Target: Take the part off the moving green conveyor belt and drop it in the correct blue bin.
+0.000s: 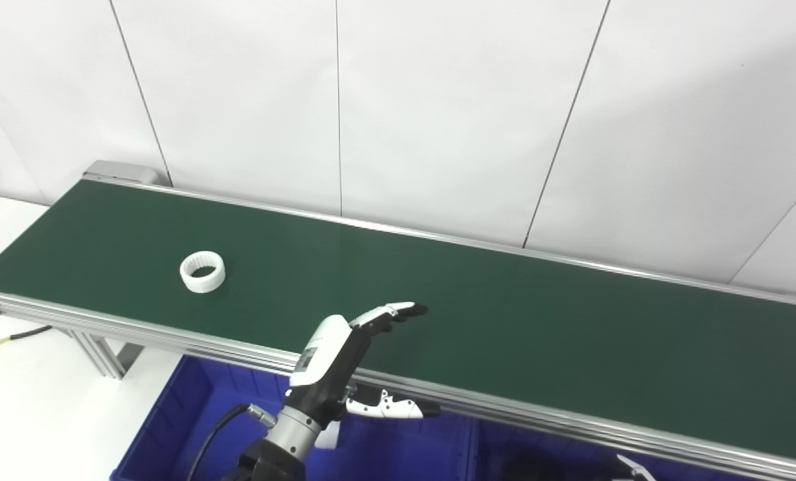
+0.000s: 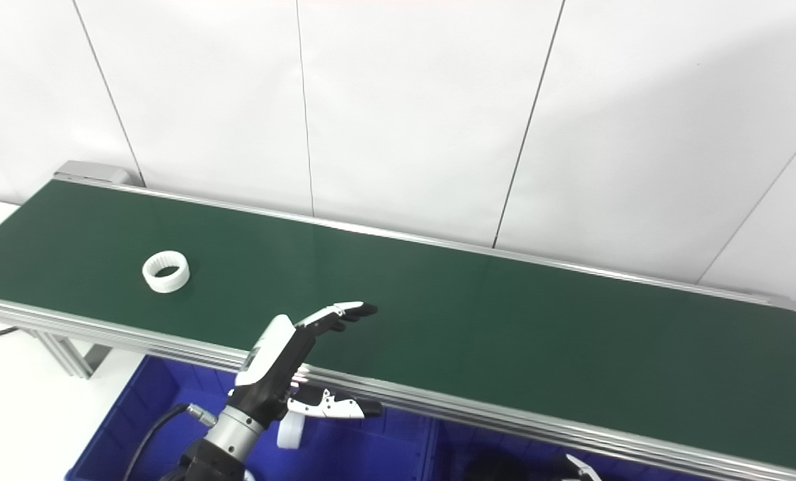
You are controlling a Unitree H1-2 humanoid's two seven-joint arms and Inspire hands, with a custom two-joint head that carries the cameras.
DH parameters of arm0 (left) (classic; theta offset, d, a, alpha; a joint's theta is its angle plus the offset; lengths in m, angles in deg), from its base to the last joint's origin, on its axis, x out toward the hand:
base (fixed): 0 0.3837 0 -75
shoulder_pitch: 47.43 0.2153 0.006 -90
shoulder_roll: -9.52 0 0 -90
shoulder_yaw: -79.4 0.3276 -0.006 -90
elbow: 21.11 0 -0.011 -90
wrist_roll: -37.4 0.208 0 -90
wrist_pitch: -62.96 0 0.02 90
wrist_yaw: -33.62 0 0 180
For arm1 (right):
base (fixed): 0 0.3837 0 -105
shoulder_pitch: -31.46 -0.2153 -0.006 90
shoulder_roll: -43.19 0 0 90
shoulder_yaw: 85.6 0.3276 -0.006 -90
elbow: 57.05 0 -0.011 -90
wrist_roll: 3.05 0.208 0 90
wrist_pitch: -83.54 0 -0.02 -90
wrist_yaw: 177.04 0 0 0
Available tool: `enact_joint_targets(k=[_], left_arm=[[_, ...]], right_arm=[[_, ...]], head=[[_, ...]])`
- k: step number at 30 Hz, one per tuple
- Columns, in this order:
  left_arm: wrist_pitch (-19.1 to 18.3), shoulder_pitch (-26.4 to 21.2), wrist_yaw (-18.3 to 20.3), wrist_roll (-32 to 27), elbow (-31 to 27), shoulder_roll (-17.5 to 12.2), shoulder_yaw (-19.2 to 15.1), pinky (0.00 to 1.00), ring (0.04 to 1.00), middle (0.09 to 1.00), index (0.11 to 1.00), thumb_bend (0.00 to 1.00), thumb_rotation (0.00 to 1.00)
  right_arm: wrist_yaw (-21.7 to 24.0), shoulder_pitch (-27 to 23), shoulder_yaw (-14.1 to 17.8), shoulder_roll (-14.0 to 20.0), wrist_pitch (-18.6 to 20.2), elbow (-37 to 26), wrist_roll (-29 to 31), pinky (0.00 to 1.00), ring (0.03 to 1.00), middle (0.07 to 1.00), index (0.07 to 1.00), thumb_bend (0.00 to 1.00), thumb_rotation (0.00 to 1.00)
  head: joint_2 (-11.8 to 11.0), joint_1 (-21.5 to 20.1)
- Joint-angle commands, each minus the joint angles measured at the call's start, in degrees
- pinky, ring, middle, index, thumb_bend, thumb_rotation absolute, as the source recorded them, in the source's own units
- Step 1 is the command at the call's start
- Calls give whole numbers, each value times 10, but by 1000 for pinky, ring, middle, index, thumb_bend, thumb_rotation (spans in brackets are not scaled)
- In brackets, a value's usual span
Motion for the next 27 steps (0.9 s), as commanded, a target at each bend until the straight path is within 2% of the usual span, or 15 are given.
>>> enact_joint_targets(k=[1, 3, 6, 9, 15, 20, 23, 27], left_arm=[[-14, -20, -19, 14, -24, 9, -8, 721, 791, 823, 809, 810, 420], [-32, -27, -17, 20, -23, 9, -13, 742, 806, 832, 820, 790, 429], [-38, -42, -30, 29, -7, 7, -23, 738, 799, 831, 827, 783, 438], [-48, -57, -53, 52, 15, 4, -32, 731, 792, 835, 841, 780, 471], [-58, -85, -103, 71, 70, -13, -54, 768, 839, 867, 863, 784, 485], [-51, -99, -126, 63, 101, -29, -64, 790, 845, 872, 881, 777, 449], [-54, -108, -143, 66, 116, -39, -67, 791, 843, 871, 885, 783, 460], [-61, -116, -152, 63, 123, -46, -71, 772, 837, 873, 899, 775, 384]], right_arm=[[-16, -7, 0, 6, -28, -8, 2, 569, 621, 641, 792, 804, 70], [-17, -8, -1, 6, -27, -5, 2, 573, 621, 641, 794, 802, 74], [-15, -10, -1, 6, -20, -6, 3, 582, 624, 641, 795, 803, 72], [-17, -11, -1, 7, -24, -3, 7, 577, 623, 641, 792, 808, 56], [-19, -12, -2, 8, -25, 0, 7, 584, 622, 642, 792, 809, 69], [-21, -11, -2, 11, -25, 1, 7, 580, 622, 638, 789, 809, 74], [-17, -11, -2, 13, -22, -1, 9, 579, 623, 638, 791, 807, 69], [-17, -11, -3, 15, -20, -2, 8, 569, 620, 640, 792, 801, 77]], head=[[-1, 1], [-2, 1], [-4, 2], [-5, 2], [-4, 2], [-5, 3], [-4, 3], [-4, 3]])
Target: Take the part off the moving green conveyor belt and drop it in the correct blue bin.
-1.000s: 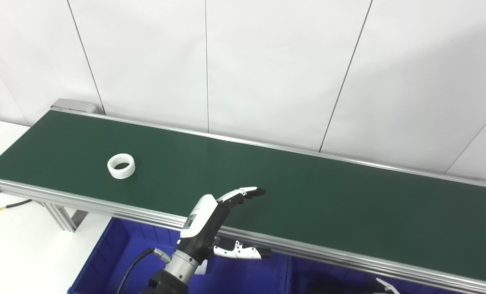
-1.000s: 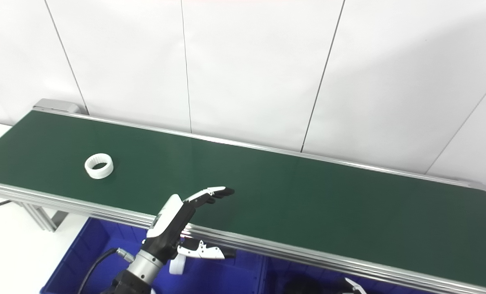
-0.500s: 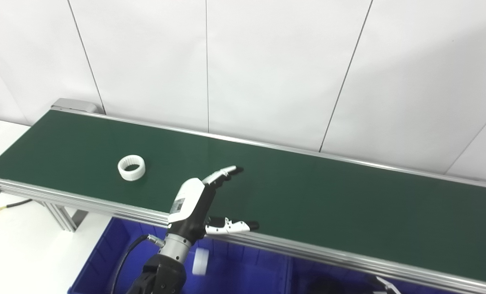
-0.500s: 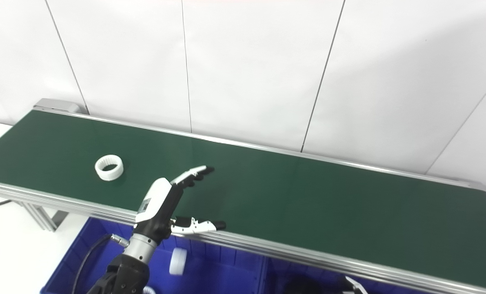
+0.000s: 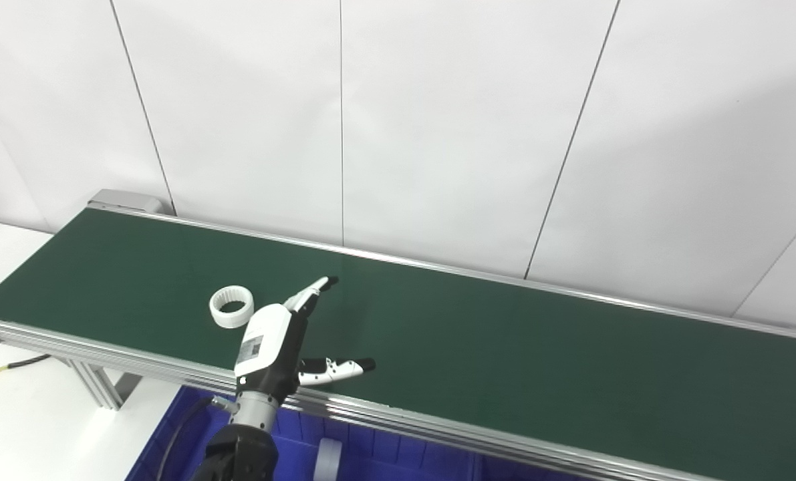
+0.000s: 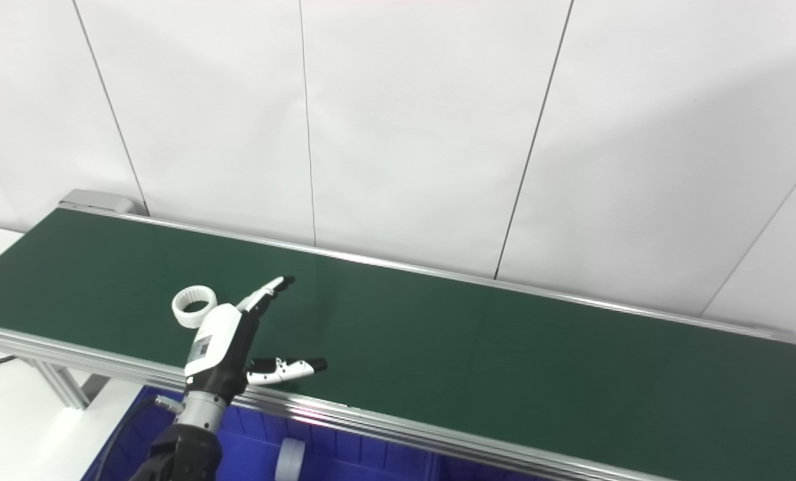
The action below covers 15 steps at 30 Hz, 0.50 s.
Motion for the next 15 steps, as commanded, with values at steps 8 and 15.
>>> enact_joint_targets(k=[8, 15], left_arm=[[-27, -39, -24, 3, 2, -16, -15, 770, 842, 877, 907, 759, 291], [-61, -64, -31, 11, 16, -27, -20, 789, 846, 880, 901, 772, 254]], right_arm=[[-17, -7, 0, 8, -28, -4, 2, 558, 616, 633, 787, 810, 62], [-16, -8, -1, 7, -21, -6, 0, 559, 614, 635, 786, 811, 72]], head=[[-3, 3], [-3, 2]])
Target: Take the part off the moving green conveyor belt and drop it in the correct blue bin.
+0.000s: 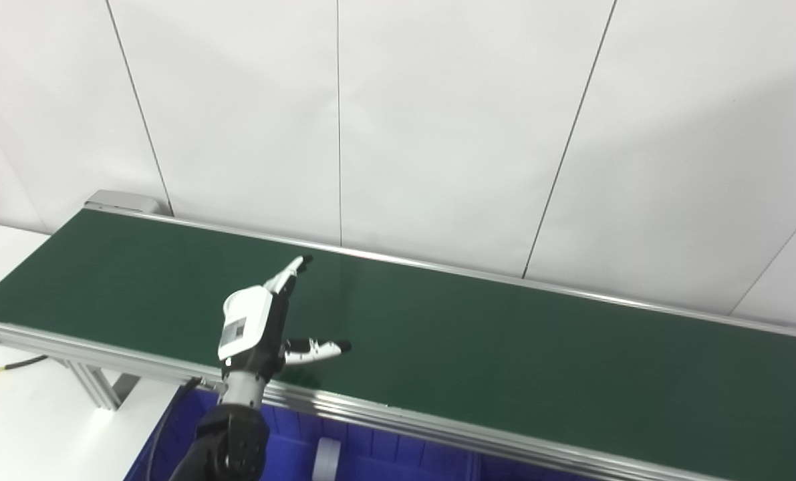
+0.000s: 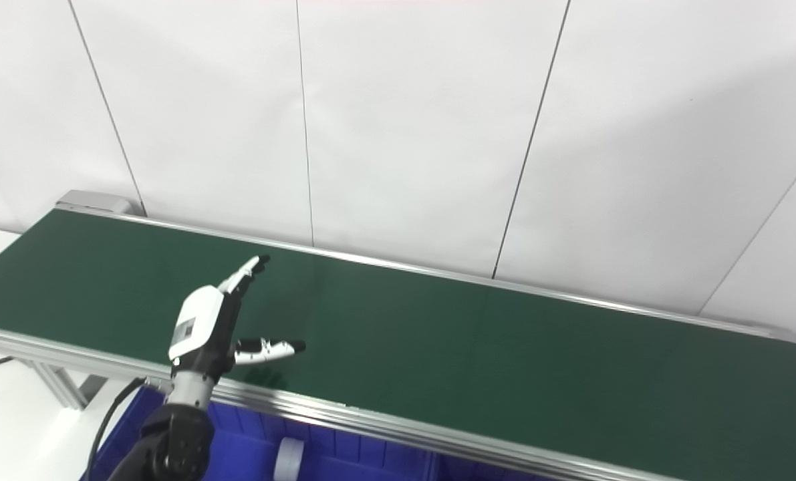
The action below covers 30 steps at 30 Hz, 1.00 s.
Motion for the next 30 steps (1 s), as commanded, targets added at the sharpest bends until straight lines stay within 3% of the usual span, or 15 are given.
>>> enact_joint_targets(k=[1, 7, 19, 25, 30], left_arm=[[-7, -29, -18, 13, -5, -14, -2, 789, 846, 880, 900, 776, 246], [-29, -42, -15, 10, 6, -22, -1, 778, 847, 887, 900, 798, 181], [-69, -65, -17, 8, 37, -42, -6, 798, 858, 888, 902, 811, 177], [-99, -80, -5, 9, 68, -51, 3, 852, 893, 911, 918, 832, 147], [-99, -97, -15, 5, 117, -55, 11, 848, 888, 908, 914, 833, 128]], right_arm=[[-14, -3, 1, 3, -22, -10, -1, 560, 614, 635, 785, 812, 73], [-13, 0, 2, 6, -26, -15, 2, 557, 613, 637, 788, 809, 63], [-10, 5, 3, 8, -18, -22, 3, 566, 621, 643, 793, 802, 86], [-13, 4, 3, 9, -26, -17, 8, 570, 623, 641, 792, 808, 72], [-17, 4, 2, 9, -30, -16, 5, 562, 615, 637, 788, 810, 72]], head=[[2, 0], [5, 1], [8, -1], [8, -1], [8, -3]])
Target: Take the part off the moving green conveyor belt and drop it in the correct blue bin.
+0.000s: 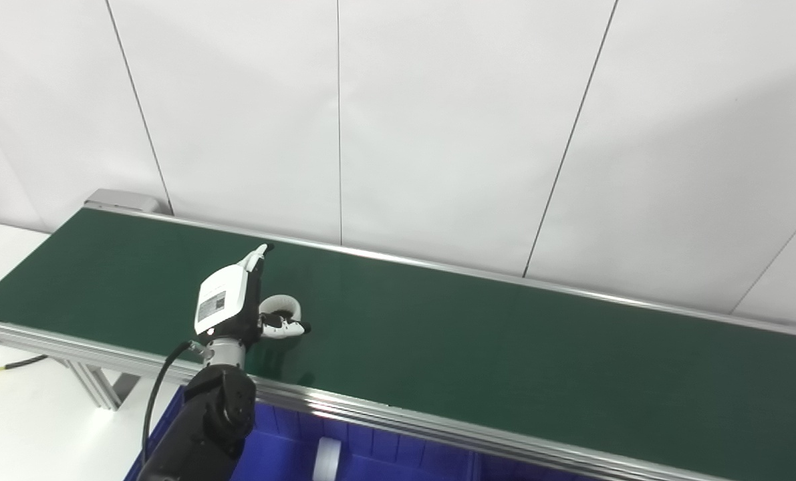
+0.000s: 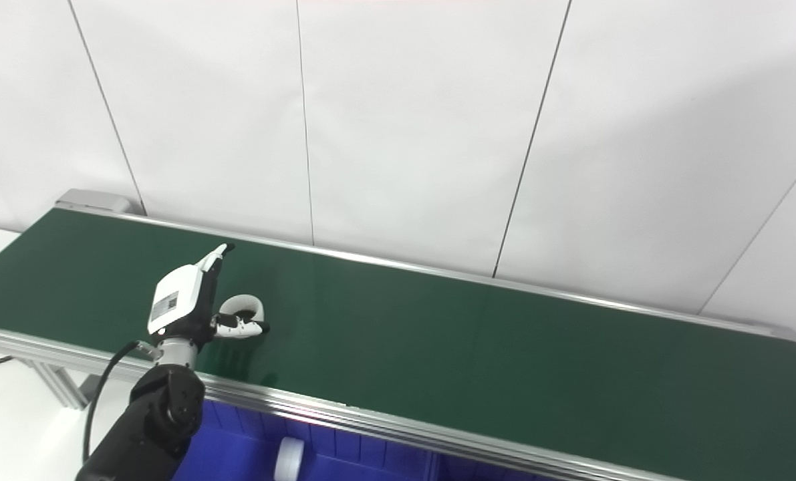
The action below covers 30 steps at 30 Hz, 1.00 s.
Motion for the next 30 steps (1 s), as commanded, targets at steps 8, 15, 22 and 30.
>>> enact_joint_targets(k=[8, 15, 22, 30], left_arm=[[4, -62, -34, -7, 86, -11, 23, 886, 890, 904, 913, 833, 133], [8, -75, -55, -5, 129, -12, 47, 853, 834, 840, 848, 810, 158], [69, -75, -42, -43, 149, -22, 60, 625, 547, 478, 542, 536, 6], [111, -66, 10, -82, 129, -29, 74, 718, 607, 541, 456, 508, 0]], right_arm=[[-16, 1, 1, 2, -26, -21, -5, 551, 610, 633, 787, 813, 66], [-14, 5, 2, 1, -22, -25, -5, 555, 613, 634, 789, 810, 68], [-15, 8, 1, 1, -24, -30, -10, 549, 607, 633, 788, 803, 77], [-14, 7, 2, 1, -25, -29, -4, 561, 610, 631, 789, 804, 67]], head=[[2, -2], [4, -3], [9, -3], [10, -3]])
